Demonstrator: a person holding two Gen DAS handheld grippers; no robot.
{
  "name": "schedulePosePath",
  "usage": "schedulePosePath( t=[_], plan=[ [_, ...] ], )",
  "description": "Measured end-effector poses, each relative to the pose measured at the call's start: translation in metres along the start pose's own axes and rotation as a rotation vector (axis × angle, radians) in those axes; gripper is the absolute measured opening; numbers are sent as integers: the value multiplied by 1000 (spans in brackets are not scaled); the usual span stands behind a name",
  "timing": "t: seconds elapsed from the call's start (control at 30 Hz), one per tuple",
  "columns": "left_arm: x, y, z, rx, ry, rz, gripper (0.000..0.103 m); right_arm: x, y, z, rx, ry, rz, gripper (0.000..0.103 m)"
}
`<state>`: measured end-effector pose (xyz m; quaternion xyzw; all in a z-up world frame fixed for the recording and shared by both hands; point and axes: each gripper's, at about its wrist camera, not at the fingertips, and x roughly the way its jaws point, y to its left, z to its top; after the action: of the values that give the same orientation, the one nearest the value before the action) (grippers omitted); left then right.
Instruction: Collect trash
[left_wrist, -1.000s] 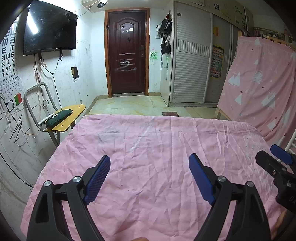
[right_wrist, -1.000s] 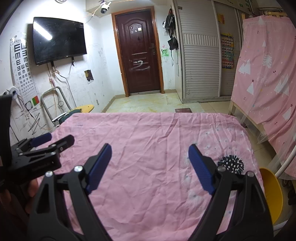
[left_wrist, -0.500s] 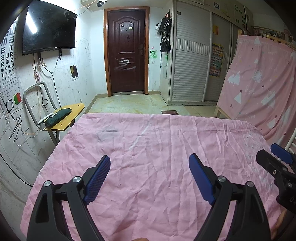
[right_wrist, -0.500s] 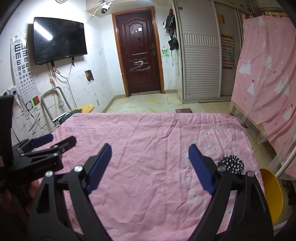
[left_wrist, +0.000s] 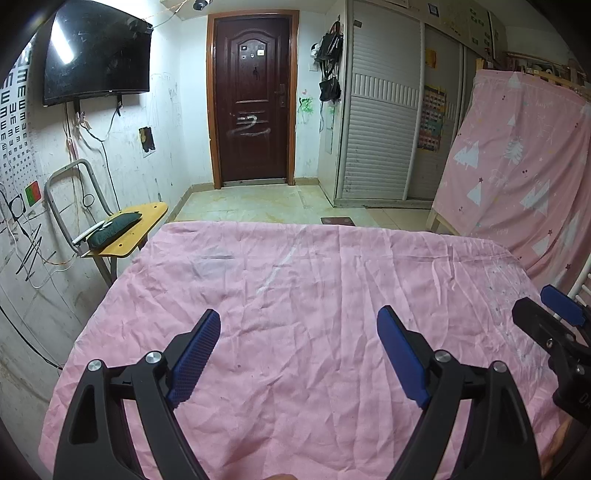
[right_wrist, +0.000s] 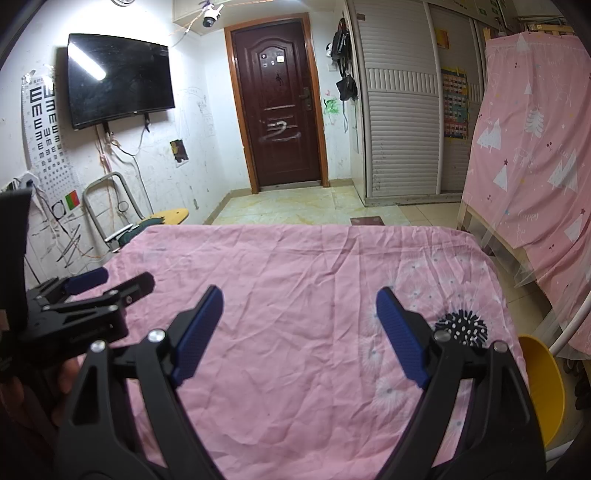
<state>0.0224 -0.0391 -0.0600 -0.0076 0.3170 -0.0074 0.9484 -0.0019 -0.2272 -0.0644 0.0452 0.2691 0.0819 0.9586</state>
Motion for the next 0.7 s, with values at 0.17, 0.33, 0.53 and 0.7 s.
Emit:
schedulePosePath(
  t=[0.17,0.33,0.53,0.7],
  plan=[
    [1,-1,-1,3,2,0,80,0,0,0,1,0,1,81],
    [0,-1,-1,3,0,0,79,0,0,0,0,0,0,81],
    [1,-1,-2,2,2,-2,80,0,0,0,1,0,0,81],
    [1,-2,-2,2,3,-3,79,-1,0,0,0,0,0,81]
  ],
)
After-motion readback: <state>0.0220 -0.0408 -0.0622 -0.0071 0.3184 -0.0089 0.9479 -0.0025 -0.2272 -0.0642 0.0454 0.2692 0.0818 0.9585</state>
